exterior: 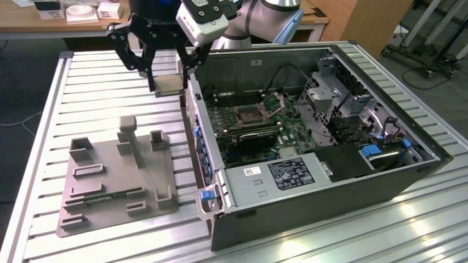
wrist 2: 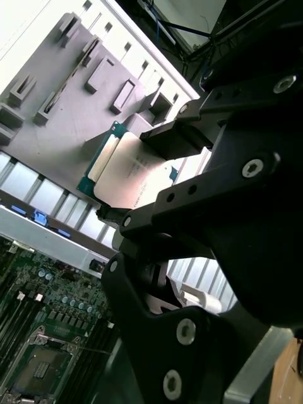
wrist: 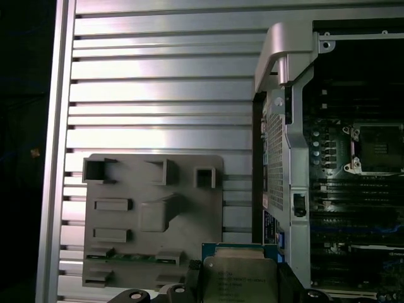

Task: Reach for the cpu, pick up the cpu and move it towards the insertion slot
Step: 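Pick up the cpu and move it towards the insertion slot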

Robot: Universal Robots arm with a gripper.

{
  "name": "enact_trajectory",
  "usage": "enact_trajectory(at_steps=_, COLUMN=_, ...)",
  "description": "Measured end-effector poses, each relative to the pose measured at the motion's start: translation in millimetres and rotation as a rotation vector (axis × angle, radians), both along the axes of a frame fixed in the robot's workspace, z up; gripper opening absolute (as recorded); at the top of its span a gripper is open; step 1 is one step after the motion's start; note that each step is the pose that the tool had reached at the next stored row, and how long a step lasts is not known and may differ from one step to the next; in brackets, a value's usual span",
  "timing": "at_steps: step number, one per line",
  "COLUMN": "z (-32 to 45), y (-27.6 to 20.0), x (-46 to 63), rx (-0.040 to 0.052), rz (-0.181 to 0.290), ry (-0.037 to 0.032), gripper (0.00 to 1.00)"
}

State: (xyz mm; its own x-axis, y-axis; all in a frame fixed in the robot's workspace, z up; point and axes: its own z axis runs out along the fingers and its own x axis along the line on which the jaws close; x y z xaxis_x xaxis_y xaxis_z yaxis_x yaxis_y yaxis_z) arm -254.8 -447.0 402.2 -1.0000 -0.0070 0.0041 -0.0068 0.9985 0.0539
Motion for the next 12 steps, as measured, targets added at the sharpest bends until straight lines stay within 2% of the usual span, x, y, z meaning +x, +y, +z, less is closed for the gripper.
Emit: enact_trajectory(at_steps=12, z=0.0, y=0.0, x=5.7, rx=0.0004, rz=0.0, ry=0.0, gripper=0.54)
